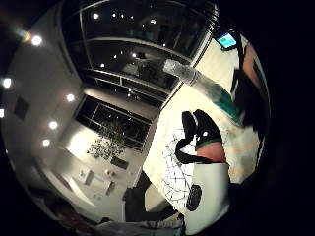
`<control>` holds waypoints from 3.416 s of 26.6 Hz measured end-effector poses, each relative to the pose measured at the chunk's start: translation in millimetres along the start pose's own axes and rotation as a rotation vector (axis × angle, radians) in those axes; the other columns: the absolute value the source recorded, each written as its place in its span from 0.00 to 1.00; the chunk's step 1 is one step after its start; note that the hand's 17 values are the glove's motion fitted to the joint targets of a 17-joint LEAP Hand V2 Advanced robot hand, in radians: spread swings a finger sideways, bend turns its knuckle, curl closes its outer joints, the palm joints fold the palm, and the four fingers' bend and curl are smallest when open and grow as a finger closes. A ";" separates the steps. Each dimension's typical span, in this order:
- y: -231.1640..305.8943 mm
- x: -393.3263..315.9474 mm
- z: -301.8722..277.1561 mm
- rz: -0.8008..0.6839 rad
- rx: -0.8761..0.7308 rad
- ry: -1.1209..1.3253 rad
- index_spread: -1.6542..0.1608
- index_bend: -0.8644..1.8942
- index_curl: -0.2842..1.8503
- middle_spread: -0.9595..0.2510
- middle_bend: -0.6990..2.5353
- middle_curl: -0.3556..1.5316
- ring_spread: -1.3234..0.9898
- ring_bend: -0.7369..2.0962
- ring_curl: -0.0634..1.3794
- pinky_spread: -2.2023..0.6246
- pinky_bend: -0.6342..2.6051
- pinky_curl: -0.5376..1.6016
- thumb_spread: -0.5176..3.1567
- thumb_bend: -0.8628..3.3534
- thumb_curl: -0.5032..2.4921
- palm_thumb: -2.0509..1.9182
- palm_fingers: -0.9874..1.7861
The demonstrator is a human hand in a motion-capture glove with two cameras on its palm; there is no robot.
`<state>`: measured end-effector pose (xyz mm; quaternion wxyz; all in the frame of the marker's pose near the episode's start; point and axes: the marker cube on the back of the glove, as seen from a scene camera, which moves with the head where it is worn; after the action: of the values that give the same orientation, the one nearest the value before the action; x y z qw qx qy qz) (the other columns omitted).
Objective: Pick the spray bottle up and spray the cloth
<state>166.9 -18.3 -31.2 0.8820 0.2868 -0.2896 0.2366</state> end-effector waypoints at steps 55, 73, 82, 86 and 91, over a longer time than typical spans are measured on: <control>-84.4 11.9 136.4 0.161 0.026 -0.174 0.78 0.38 0.29 0.75 0.32 0.37 0.52 0.46 0.30 0.78 0.32 0.41 0.34 0.20 0.32 0.77 0.79; -107.0 -6.2 176.8 0.068 -0.060 -0.155 0.79 0.42 0.35 0.69 0.40 0.44 0.50 0.47 0.34 0.70 0.30 0.42 0.24 0.20 0.37 0.77 0.86; -115.4 -34.0 173.5 -0.103 -0.400 -0.013 0.81 0.45 0.37 0.69 0.40 0.45 0.50 0.47 0.35 0.69 0.30 0.42 0.21 0.20 0.38 0.77 0.87; -106.0 -59.7 161.1 -0.215 -0.538 0.164 0.81 0.46 0.38 0.69 0.41 0.45 0.50 0.47 0.35 0.69 0.31 0.42 0.20 0.20 0.39 0.76 0.87; -94.6 -89.5 144.0 -0.341 -0.644 0.437 0.81 0.47 0.38 0.69 0.41 0.46 0.50 0.47 0.36 0.68 0.31 0.43 0.19 0.20 0.39 0.76 0.87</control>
<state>103.6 -201.7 -27.8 0.9937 -0.0168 -0.1033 0.0399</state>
